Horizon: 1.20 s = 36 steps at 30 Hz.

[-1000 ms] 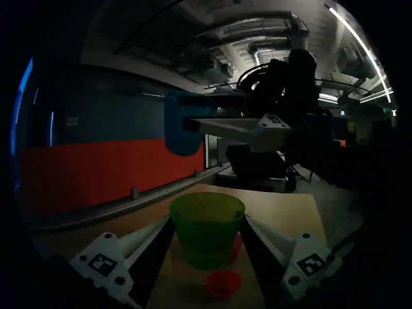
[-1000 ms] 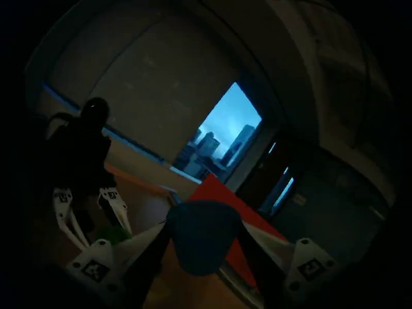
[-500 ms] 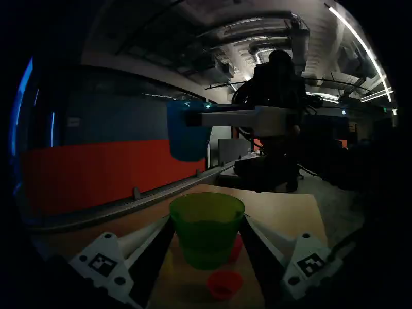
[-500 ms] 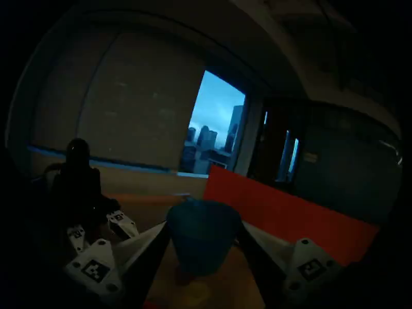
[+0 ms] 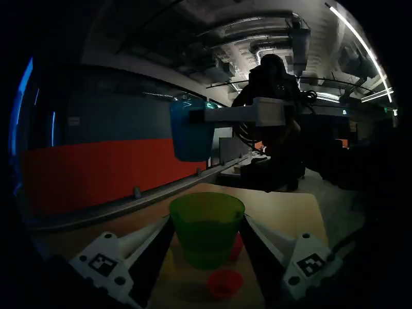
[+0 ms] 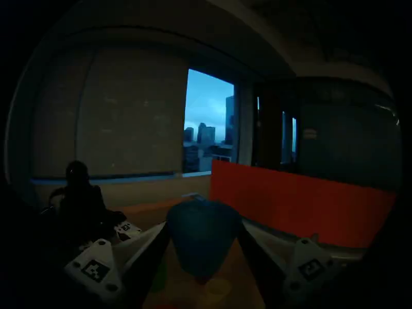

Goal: Pour water

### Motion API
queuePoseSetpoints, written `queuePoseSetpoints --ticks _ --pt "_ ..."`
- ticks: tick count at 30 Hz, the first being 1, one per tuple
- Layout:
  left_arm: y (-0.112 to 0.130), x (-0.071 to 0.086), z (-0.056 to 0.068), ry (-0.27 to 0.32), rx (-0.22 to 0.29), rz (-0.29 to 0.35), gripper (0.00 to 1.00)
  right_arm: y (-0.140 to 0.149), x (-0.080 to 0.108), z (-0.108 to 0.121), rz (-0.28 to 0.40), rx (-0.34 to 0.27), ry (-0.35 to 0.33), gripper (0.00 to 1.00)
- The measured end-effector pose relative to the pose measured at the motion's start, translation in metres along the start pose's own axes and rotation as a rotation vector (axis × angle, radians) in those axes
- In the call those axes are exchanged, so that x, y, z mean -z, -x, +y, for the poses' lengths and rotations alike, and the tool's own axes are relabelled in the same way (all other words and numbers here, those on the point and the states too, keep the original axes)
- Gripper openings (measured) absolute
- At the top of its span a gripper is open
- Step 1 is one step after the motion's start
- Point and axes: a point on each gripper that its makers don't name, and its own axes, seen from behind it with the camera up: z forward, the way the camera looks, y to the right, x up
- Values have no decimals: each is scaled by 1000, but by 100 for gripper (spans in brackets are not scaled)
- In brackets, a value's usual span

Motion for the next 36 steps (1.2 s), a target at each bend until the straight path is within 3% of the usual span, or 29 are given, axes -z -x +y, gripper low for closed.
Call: queuePoseSetpoints --ticks 16,36 --pt "0 0 -7 -22 -1 -9 84 1 10 7 3 -2 14 91" --pt "10 15 -24 -94 -9 -39 84 24 49 43 -10 2 108 91"
